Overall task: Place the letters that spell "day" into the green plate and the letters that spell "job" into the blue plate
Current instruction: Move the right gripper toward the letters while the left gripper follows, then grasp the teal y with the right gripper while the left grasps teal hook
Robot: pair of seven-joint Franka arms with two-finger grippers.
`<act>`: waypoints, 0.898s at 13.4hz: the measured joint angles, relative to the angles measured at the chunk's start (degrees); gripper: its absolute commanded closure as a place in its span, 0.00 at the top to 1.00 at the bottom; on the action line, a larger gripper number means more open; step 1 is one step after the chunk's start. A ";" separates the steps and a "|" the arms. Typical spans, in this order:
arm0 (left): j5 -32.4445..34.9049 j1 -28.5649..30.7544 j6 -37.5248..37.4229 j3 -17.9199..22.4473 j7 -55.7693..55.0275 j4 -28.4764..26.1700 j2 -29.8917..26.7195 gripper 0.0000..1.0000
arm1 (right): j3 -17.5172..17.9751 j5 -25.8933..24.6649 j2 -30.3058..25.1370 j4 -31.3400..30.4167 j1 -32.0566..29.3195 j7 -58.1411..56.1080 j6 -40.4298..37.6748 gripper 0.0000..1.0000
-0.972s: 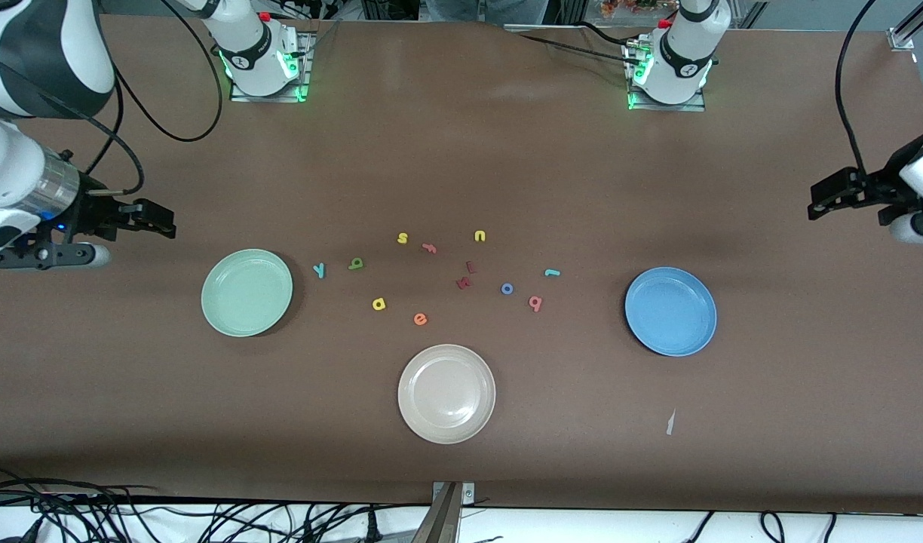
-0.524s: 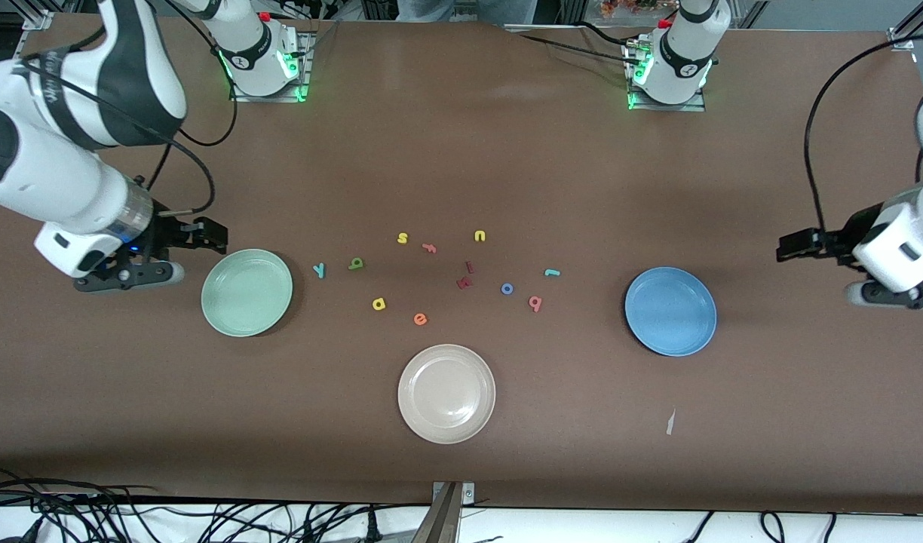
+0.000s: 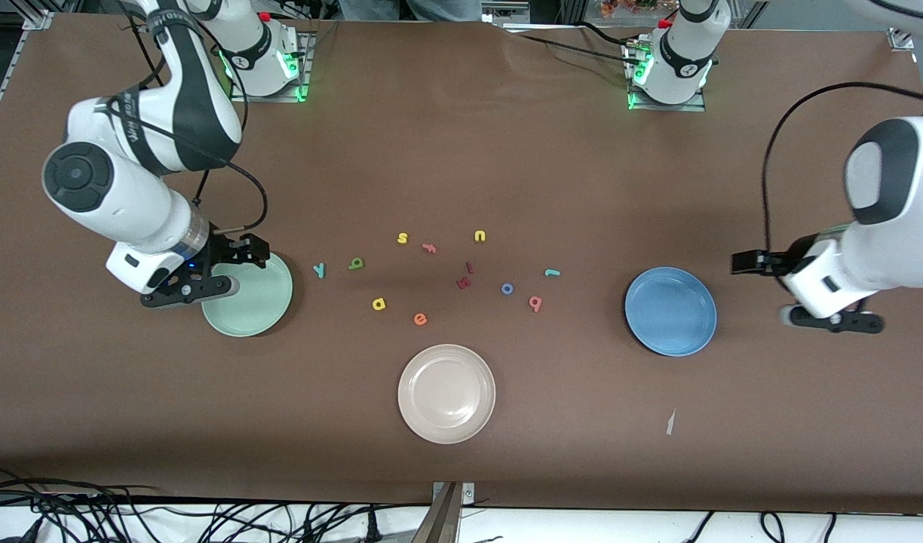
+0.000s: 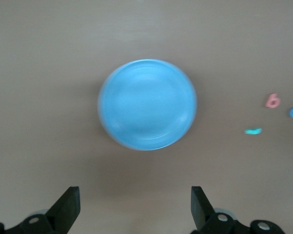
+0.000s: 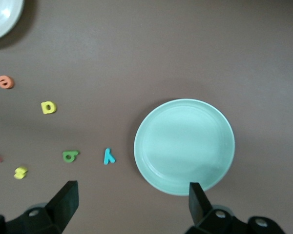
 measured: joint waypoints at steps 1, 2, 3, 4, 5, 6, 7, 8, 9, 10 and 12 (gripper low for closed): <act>-1.60 -1.08 3.21 -0.91 -2.33 -1.79 0.57 1.00 | 0.45 0.00 -0.05 -3.29 -0.02 0.00 3.97 1.00; -2.18 -2.33 7.16 -1.93 -4.82 -4.43 0.65 1.00 | 1.12 0.01 -0.05 -6.48 -0.04 0.00 7.86 1.00; -2.31 -3.60 11.10 -2.75 -7.54 -7.36 0.35 1.00 | 2.02 0.01 -0.03 -9.36 -0.03 0.00 11.23 1.00; -2.34 -4.79 15.48 -3.64 -10.90 -10.86 -0.24 1.00 | 3.11 0.01 0.03 -11.94 0.00 0.00 14.14 1.00; -2.34 -5.70 19.84 -4.64 -14.82 -14.46 -1.12 1.00 | 4.07 0.01 0.11 -13.94 0.02 0.01 16.57 1.00; -2.34 -6.47 24.35 -5.77 -19.13 -18.19 -2.05 1.00 | 4.80 0.01 0.23 -15.60 0.04 0.03 18.81 1.00; -2.27 -7.34 28.26 -6.56 -22.88 -21.44 -2.83 1.00 | 5.23 0.01 0.45 -16.86 0.04 0.03 20.83 1.00; -2.14 -8.64 31.55 -7.01 -27.04 -24.28 -3.33 1.00 | 5.52 0.01 1.00 -17.96 0.04 0.03 23.25 1.00; -1.78 -10.23 33.87 -7.18 -32.04 -26.43 -3.47 1.00 | 5.72 0.01 1.92 -19.08 0.03 0.03 26.32 1.00; -1.24 -11.85 35.27 -7.27 -38.07 -28.03 -3.33 1.00 | 5.96 0.01 3.20 -20.38 0.02 0.03 29.86 1.00; -0.57 -14.78 37.91 -7.36 -52.28 -29.82 -2.31 1.00 | 6.62 0.01 5.82 -22.77 0.02 0.03 35.44 1.00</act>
